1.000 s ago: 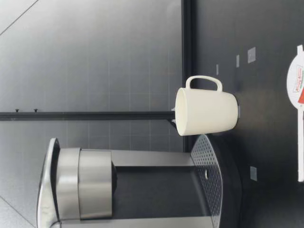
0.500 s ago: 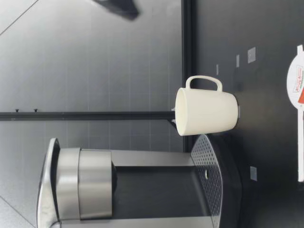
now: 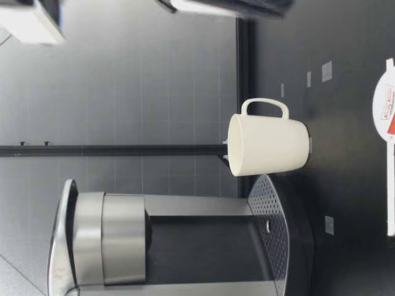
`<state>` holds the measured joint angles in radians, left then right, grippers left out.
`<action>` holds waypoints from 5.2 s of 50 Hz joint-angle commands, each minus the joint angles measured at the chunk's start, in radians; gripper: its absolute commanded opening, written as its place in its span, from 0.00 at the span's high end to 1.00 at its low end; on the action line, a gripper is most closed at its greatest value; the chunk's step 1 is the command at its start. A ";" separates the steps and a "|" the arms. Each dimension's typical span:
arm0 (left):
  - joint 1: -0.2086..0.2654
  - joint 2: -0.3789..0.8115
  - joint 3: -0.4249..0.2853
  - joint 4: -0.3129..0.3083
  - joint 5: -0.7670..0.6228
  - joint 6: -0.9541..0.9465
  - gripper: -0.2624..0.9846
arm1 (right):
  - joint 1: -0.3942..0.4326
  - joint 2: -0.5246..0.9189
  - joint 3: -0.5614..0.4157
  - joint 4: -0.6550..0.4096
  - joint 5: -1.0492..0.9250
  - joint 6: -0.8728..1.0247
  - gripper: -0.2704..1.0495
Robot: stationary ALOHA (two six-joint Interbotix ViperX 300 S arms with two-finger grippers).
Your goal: Place the coffee capsule inside the capsule container, then place the cup onto the center of the cup tray.
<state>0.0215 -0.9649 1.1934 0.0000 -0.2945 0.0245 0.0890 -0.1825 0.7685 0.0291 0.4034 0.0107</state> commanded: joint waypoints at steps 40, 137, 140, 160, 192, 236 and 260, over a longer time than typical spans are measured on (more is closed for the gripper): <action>0.003 0.003 0.008 0.003 -0.005 0.015 0.70 | 0.057 0.276 -0.169 0.003 -0.012 0.012 0.07; 0.011 0.018 -0.006 0.002 0.002 0.005 0.70 | 0.044 0.316 -0.302 -0.021 -0.015 0.014 0.43; 0.028 0.040 -0.021 -0.008 0.003 0.002 0.70 | 0.044 0.301 -0.302 -0.014 -0.015 0.026 0.43; 0.123 0.330 -0.446 -0.029 0.617 0.003 0.70 | 0.044 0.262 -0.264 -0.014 -0.005 0.117 0.43; -0.051 0.749 -0.959 0.735 1.448 -0.341 0.70 | -0.021 0.164 -0.118 -0.017 -0.107 0.112 0.43; -0.241 1.065 -0.873 1.408 1.864 -0.664 0.70 | -0.037 0.083 -0.005 -0.029 -0.213 0.095 0.43; -0.204 1.037 -0.784 1.517 1.853 -0.707 0.70 | -0.037 0.084 -0.008 -0.028 -0.232 0.101 0.43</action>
<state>-0.1994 0.1104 0.4126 1.5033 1.5647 -0.6780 0.0583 -0.0721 0.7731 0.0015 0.1810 0.1104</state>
